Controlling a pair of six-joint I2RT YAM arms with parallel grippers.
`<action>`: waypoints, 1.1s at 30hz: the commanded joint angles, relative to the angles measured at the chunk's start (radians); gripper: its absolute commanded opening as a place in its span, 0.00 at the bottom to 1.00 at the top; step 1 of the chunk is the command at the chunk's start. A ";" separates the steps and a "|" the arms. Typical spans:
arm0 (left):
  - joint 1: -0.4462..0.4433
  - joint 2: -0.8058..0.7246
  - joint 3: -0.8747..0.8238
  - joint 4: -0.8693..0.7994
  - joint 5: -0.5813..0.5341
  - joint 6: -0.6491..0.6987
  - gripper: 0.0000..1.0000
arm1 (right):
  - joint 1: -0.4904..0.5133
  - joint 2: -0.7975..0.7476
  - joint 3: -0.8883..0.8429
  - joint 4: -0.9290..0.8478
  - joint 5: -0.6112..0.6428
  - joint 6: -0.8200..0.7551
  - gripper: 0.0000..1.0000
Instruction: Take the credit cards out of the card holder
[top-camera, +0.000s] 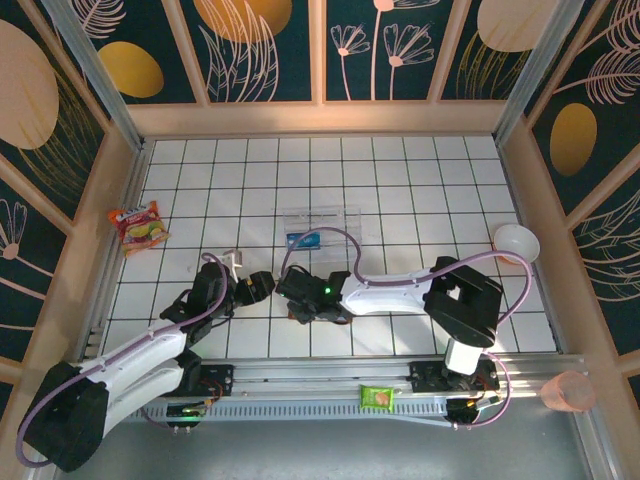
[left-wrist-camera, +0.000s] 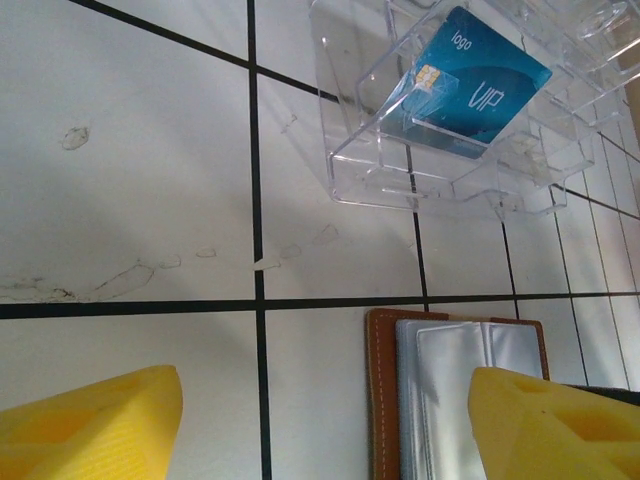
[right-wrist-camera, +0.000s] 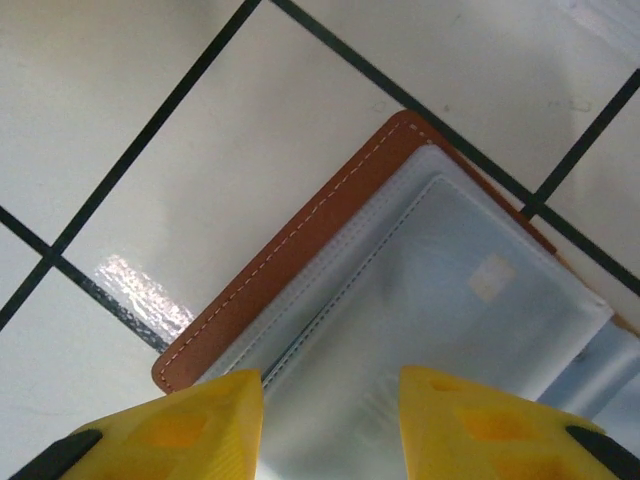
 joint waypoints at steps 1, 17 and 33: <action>0.005 -0.007 -0.014 0.003 -0.003 0.018 0.75 | 0.011 0.025 0.036 -0.027 0.048 0.006 0.41; 0.002 0.036 -0.024 0.081 0.129 0.001 0.55 | 0.012 -0.004 -0.055 0.085 0.038 -0.004 0.00; -0.159 0.266 0.058 0.244 0.151 -0.021 0.11 | -0.045 -0.228 -0.284 0.450 -0.127 -0.005 0.00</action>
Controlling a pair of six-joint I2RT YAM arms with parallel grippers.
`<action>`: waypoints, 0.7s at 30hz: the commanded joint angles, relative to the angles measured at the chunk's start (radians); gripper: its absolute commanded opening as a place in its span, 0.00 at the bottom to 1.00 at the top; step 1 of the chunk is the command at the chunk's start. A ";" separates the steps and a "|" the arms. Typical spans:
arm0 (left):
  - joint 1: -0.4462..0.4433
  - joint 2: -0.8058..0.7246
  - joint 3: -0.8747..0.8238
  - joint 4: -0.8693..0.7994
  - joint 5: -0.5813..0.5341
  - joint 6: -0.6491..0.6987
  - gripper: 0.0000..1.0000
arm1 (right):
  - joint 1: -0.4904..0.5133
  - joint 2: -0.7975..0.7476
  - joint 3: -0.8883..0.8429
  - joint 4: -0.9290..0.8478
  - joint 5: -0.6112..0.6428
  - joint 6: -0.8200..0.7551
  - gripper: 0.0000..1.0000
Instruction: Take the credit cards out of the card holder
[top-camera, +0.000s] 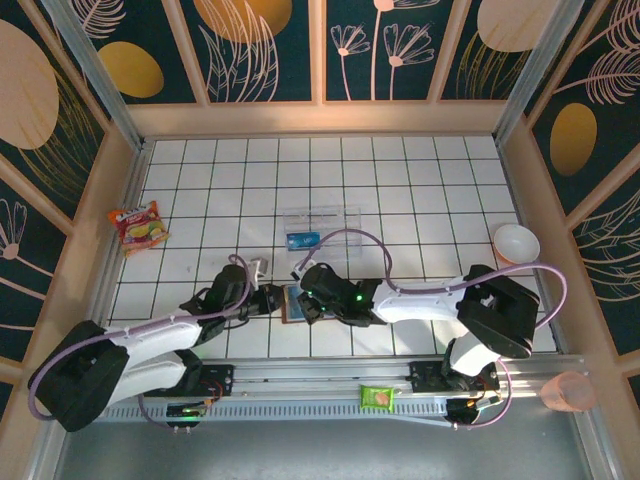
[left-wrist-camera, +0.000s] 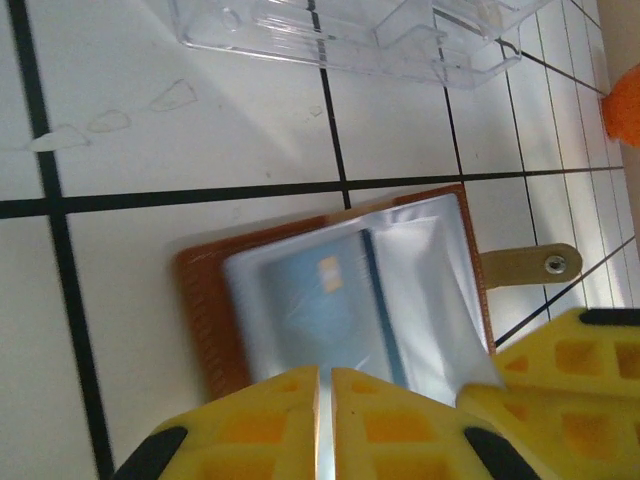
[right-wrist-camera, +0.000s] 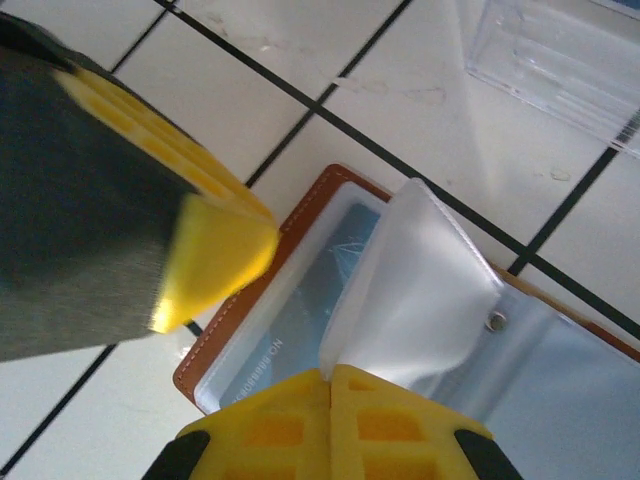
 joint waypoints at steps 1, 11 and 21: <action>-0.012 0.045 0.043 0.064 0.030 0.008 0.10 | 0.000 -0.032 -0.022 0.079 -0.023 0.012 0.00; -0.068 0.206 0.146 0.047 0.079 0.034 0.09 | -0.003 -0.252 -0.117 0.071 0.127 0.081 0.38; -0.239 0.464 0.346 -0.055 0.109 0.092 0.06 | -0.023 -0.449 -0.187 -0.033 0.258 0.176 0.29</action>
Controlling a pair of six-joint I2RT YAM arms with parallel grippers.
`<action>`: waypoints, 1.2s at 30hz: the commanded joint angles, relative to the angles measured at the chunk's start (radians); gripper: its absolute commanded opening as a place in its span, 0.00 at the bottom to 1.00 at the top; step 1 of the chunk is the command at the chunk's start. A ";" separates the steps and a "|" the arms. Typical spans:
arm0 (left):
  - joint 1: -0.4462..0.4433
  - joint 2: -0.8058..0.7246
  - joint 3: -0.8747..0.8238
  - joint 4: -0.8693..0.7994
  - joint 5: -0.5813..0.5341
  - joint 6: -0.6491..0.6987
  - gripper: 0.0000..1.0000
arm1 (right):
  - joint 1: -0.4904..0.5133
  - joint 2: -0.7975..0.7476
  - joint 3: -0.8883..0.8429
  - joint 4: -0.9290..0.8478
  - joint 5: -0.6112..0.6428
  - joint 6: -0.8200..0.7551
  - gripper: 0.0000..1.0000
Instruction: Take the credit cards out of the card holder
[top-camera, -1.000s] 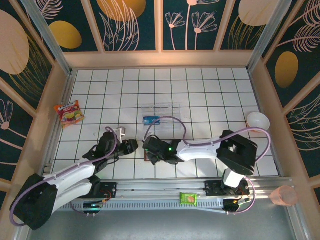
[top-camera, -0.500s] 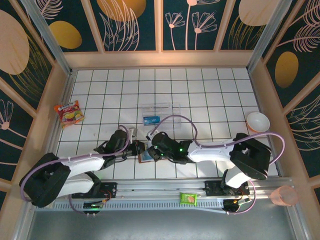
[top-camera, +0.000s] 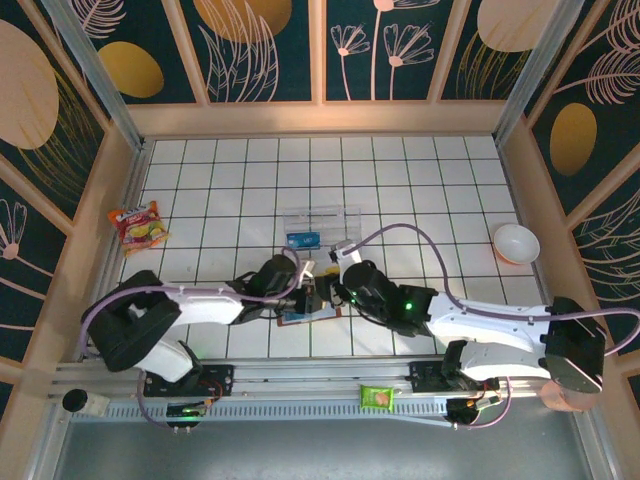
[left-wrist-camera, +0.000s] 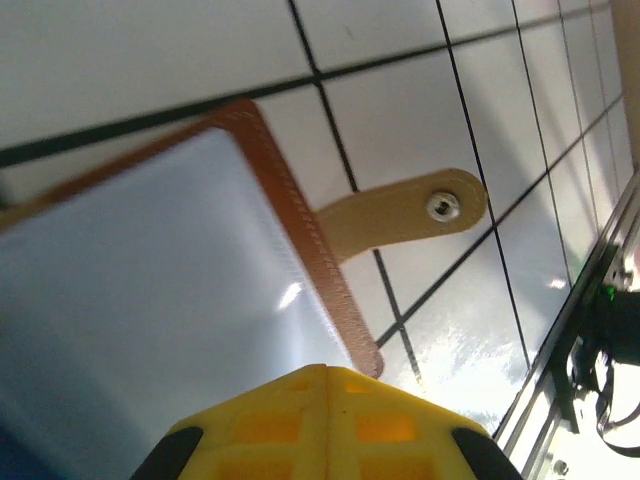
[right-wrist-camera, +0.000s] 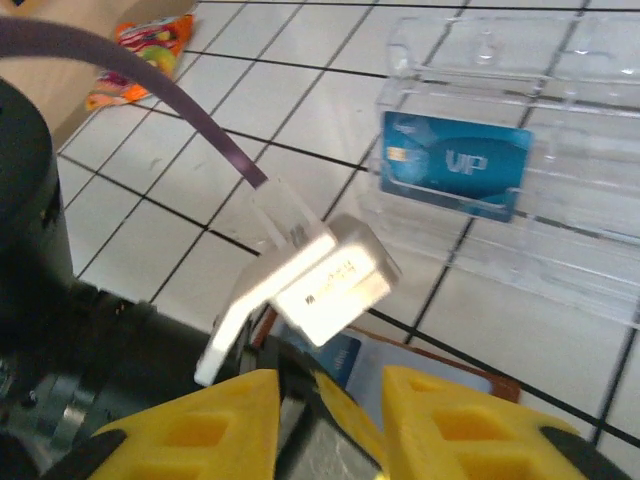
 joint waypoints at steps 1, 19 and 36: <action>-0.024 0.083 0.057 -0.081 0.025 0.059 0.05 | -0.006 -0.023 -0.031 -0.051 0.065 0.056 0.28; 0.129 -0.427 -0.232 -0.130 -0.221 -0.036 0.19 | -0.178 0.193 0.005 0.094 -0.574 0.091 0.24; 0.149 -0.330 -0.252 -0.092 -0.233 0.022 0.20 | -0.145 0.352 0.032 -0.092 -0.416 0.193 0.25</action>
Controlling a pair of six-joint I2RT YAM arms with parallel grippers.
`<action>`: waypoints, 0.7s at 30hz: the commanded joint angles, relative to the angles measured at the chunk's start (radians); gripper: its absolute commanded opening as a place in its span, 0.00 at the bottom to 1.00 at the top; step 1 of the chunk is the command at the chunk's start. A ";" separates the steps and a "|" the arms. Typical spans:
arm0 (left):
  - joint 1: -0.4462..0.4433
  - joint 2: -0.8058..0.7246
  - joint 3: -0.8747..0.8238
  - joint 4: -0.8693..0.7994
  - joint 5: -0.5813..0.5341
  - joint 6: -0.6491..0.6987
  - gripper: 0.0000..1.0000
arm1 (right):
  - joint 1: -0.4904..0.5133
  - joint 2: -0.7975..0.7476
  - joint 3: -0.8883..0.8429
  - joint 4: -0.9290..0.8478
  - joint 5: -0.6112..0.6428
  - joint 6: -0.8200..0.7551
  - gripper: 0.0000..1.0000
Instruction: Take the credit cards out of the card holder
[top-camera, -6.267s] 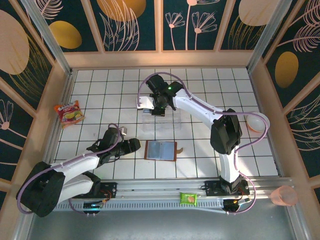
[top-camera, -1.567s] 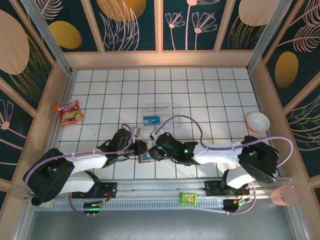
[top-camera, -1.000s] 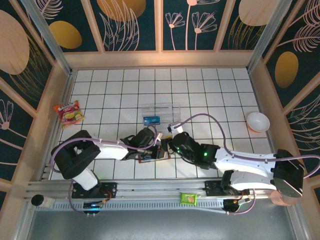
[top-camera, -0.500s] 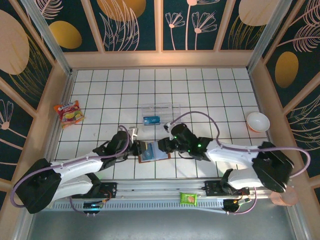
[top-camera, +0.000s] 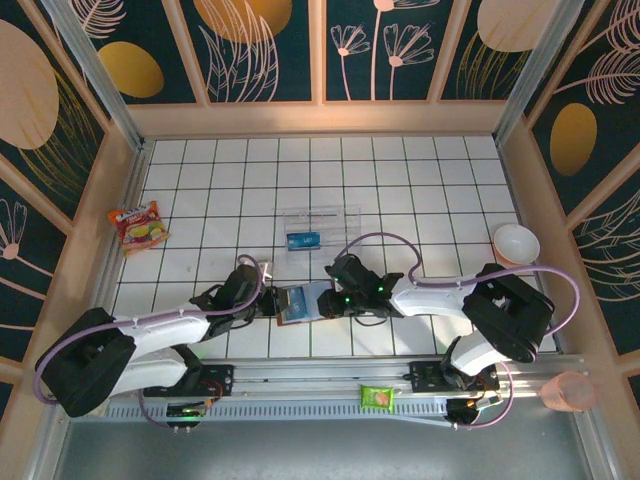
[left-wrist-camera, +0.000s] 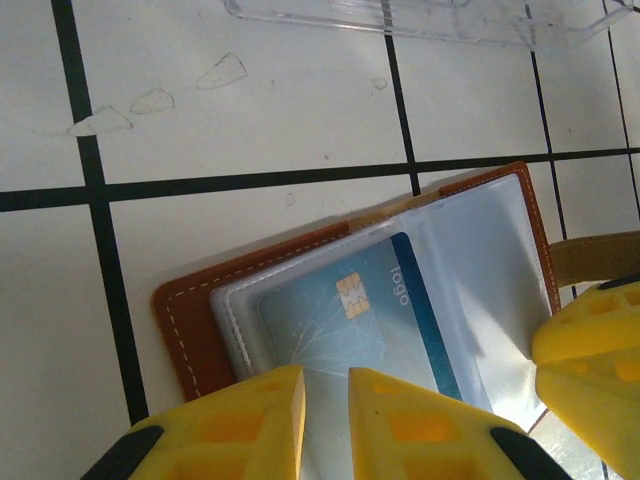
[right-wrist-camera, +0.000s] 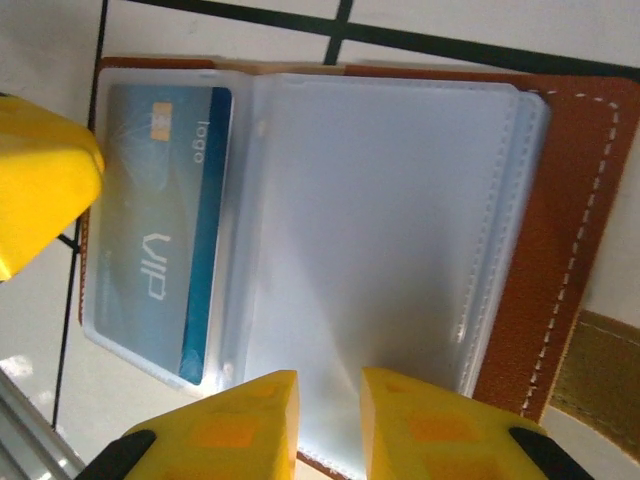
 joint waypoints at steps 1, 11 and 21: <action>0.004 0.004 -0.011 0.024 -0.005 0.026 0.20 | 0.036 -0.033 0.038 -0.045 0.062 -0.019 0.26; 0.004 0.002 -0.029 0.024 -0.008 0.028 0.17 | -0.014 0.052 0.145 0.051 -0.173 -0.014 0.31; 0.005 0.008 -0.036 0.037 -0.001 0.032 0.16 | -0.067 0.157 0.163 0.065 -0.226 0.039 0.30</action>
